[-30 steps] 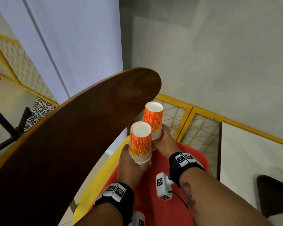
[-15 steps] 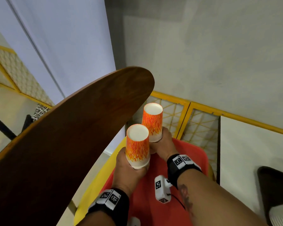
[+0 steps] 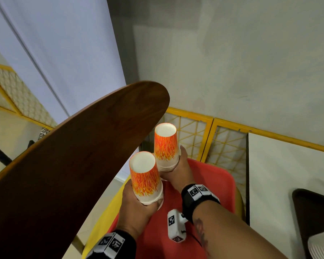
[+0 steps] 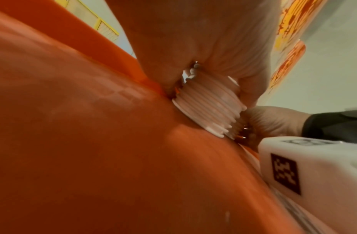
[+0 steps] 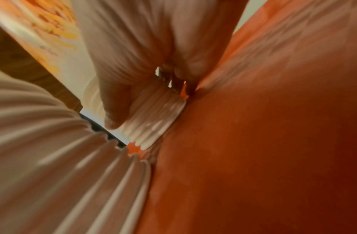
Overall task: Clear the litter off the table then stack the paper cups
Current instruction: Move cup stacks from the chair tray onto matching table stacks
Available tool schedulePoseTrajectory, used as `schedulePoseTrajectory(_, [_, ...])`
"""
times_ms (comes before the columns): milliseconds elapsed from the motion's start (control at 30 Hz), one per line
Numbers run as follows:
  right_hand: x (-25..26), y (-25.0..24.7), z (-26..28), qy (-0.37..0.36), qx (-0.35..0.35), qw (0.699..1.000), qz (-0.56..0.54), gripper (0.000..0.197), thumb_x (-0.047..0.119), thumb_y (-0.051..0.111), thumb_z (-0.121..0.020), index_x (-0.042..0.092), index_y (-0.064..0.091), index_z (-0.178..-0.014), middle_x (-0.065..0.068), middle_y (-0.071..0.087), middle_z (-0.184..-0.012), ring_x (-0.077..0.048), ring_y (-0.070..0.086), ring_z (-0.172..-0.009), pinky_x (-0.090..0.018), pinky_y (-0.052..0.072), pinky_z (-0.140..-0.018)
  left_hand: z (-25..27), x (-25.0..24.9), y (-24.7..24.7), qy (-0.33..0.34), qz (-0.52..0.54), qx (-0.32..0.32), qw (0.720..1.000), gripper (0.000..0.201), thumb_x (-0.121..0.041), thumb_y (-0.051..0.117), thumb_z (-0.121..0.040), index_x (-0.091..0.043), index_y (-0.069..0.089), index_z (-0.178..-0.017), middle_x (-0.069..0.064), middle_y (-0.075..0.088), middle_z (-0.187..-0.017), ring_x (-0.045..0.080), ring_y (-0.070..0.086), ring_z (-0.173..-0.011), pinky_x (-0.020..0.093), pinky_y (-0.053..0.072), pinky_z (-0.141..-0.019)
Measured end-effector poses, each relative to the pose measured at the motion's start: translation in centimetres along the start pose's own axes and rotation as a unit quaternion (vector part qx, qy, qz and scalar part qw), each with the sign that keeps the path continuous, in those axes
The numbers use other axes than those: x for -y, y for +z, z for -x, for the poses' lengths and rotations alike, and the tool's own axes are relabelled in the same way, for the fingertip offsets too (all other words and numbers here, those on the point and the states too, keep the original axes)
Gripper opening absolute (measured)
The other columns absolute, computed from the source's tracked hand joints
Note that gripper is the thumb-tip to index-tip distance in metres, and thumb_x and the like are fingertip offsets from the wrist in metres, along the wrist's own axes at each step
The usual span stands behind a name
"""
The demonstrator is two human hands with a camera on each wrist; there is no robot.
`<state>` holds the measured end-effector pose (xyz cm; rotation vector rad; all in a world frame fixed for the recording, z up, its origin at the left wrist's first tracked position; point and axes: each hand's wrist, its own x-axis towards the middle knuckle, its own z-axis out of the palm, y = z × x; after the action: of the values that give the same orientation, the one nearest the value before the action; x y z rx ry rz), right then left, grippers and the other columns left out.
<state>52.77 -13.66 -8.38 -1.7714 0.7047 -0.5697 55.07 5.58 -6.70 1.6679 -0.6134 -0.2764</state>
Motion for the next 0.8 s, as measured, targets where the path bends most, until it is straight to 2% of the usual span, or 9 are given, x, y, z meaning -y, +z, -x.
schedulePoseTrajectory(100, [0.0, 0.2, 0.0, -0.010, -0.026, 0.999, 0.034, 0.088, 0.043, 0.096, -0.042, 0.038, 0.050, -0.117, 0.012, 0.068, -0.111, -0.006, 0.068, -0.101, -0.040, 0.060, -0.085, 0.1, 0.2, 0.0, -0.007, -0.010, -0.007, 1.000, 0.073, -0.023, 0.097, -0.059, -0.018, 0.059, -0.121, -0.003, 0.074, -0.108, 0.010, 0.073, -0.096, 0.040, 0.060, -0.086])
schedulePoseTrajectory(200, [-0.1, -0.2, 0.1, -0.017, -0.041, 0.998, 0.048, 0.072, 0.050, 0.094, -0.045, 0.028, 0.061, -0.104, 0.008, 0.072, -0.100, -0.006, 0.071, -0.090, -0.037, 0.062, -0.075, -0.1, 0.2, 0.1, -0.012, -0.013, -0.007, 1.000, 0.074, -0.026, 0.097, -0.059, -0.019, 0.058, -0.121, -0.002, 0.074, -0.108, 0.011, 0.073, -0.096, 0.043, 0.060, -0.085])
schedulePoseTrajectory(333, [0.8, -1.8, 1.2, -0.013, -0.072, 0.997, 0.036, 0.070, 0.046, 0.094, -0.044, 0.027, 0.060, -0.101, 0.004, 0.072, -0.099, -0.010, 0.072, -0.087, -0.038, 0.062, -0.072, -1.1, -0.4, 0.9, -0.019, -0.002, 0.003, 1.000, 0.065, -0.033, 0.093, -0.065, -0.011, 0.061, -0.116, 0.003, 0.075, -0.103, 0.017, 0.075, -0.090, 0.047, 0.060, -0.080])
schedulePoseTrajectory(433, [1.6, -3.3, 2.0, -0.004, -0.072, 0.996, 0.046, 0.069, 0.044, 0.094, -0.042, 0.021, 0.063, -0.100, 0.004, 0.073, -0.094, -0.011, 0.073, -0.083, -0.038, 0.062, -0.068, -1.8, -1.5, 1.9, -0.010, -0.008, 0.011, 1.000, 0.060, -0.041, 0.090, -0.066, -0.009, 0.062, -0.110, 0.004, 0.075, -0.096, 0.017, 0.075, -0.083, 0.046, 0.061, -0.072])
schedulePoseTrajectory(467, [2.0, -3.8, 2.2, 0.001, -0.074, 0.996, 0.051, 0.072, 0.048, 0.094, -0.041, 0.020, 0.063, -0.100, 0.004, 0.073, -0.094, -0.011, 0.073, -0.082, -0.038, 0.062, -0.067, -1.9, -2.2, 2.2, -0.002, -0.006, 0.011, 1.000, 0.058, -0.038, 0.090, -0.066, -0.008, 0.063, -0.108, 0.003, 0.076, -0.094, 0.016, 0.075, -0.081, 0.044, 0.061, -0.071])
schedulePoseTrajectory(533, [2.3, -5.0, 2.2, 0.015, -0.086, 0.994, 0.059, 0.084, 0.062, 0.091, -0.038, 0.020, 0.060, -0.104, 0.003, 0.070, -0.098, -0.013, 0.072, -0.084, -0.040, 0.061, -0.065, -2.1, -3.7, 2.7, 0.017, -0.005, 0.009, 1.000, 0.051, -0.023, 0.092, -0.063, -0.010, 0.066, -0.104, 0.001, 0.076, -0.092, 0.011, 0.075, -0.080, 0.033, 0.061, -0.071])
schedulePoseTrajectory(600, [3.1, -6.4, 2.4, -0.002, -0.100, 0.993, 0.060, 0.087, 0.064, 0.091, -0.039, 0.021, 0.059, -0.107, 0.005, 0.070, -0.100, -0.012, 0.072, -0.086, -0.040, 0.061, -0.068, -2.2, -5.9, 3.1, 0.036, -0.001, 0.000, 0.999, 0.052, -0.021, 0.092, -0.056, -0.014, 0.065, -0.101, -0.001, 0.076, -0.090, 0.006, 0.074, -0.079, 0.026, 0.060, -0.071])
schedulePoseTrajectory(700, [7.2, -9.4, 4.8, -0.029, -0.137, 0.989, 0.056, 0.075, 0.046, 0.094, -0.042, 0.026, 0.059, -0.105, 0.005, 0.071, -0.098, -0.012, 0.071, -0.087, -0.037, 0.060, -0.073, -2.1, -8.3, 3.8, 0.044, 0.003, 0.002, 0.999, 0.061, -0.032, 0.092, -0.055, -0.016, 0.064, -0.107, -0.002, 0.076, -0.096, 0.009, 0.074, -0.086, 0.039, 0.062, -0.078])
schedulePoseTrajectory(800, [10.7, -12.8, 7.6, -0.064, -0.153, 0.985, 0.056, 0.064, 0.029, 0.092, -0.047, 0.026, 0.056, -0.100, 0.005, 0.070, -0.096, -0.013, 0.070, -0.086, -0.033, 0.058, -0.073, -1.1, -11.5, 4.8, 0.067, 0.019, -0.003, 0.998, 0.062, -0.033, 0.093, -0.058, -0.016, 0.063, -0.110, -0.003, 0.075, -0.099, 0.012, 0.074, -0.091, 0.044, 0.061, -0.081])
